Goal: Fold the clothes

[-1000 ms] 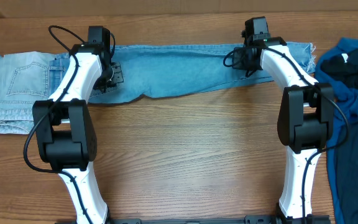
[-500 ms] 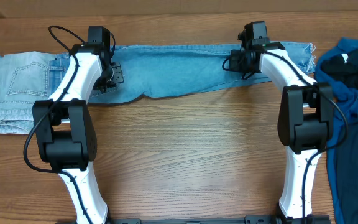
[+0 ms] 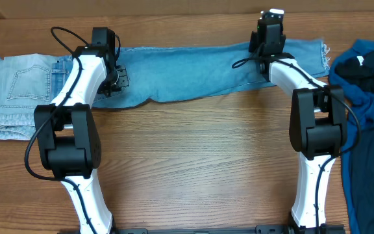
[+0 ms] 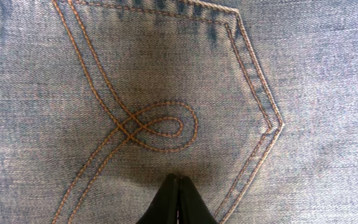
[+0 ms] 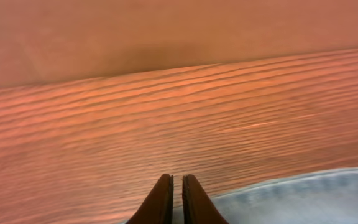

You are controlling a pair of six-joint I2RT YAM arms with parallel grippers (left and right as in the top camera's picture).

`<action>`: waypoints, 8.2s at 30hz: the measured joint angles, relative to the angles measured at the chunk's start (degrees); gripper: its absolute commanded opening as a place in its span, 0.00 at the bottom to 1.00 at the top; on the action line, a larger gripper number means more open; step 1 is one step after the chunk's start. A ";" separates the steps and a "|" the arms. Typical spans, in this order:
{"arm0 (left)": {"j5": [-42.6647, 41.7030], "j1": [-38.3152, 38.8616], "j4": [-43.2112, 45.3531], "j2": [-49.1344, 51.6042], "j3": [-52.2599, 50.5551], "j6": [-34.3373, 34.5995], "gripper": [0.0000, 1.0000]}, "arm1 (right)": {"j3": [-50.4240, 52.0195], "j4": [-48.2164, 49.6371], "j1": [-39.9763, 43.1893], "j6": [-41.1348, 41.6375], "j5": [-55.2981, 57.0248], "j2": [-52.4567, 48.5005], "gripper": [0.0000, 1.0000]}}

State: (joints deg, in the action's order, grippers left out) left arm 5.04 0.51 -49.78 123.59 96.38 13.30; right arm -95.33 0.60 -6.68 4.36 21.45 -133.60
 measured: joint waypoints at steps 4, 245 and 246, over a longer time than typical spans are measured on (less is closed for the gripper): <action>0.24 0.00 0.02 0.00 0.00 0.00 0.05 | -1.68 -9.14 3.34 -0.13 3.13 0.00 0.11; 7.23 -4.31 -1.49 13.16 16.15 1.49 0.71 | -26.93 -42.18 20.72 -13.27 -13.18 -9.29 0.80; 7.39 -4.31 -1.60 13.16 16.15 1.49 0.71 | -26.93 -41.92 21.42 -12.37 -15.47 -9.29 0.81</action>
State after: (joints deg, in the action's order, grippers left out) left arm 12.43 -3.79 -51.37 136.75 112.53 14.79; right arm -122.26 -41.32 14.74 -8.01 5.98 -142.89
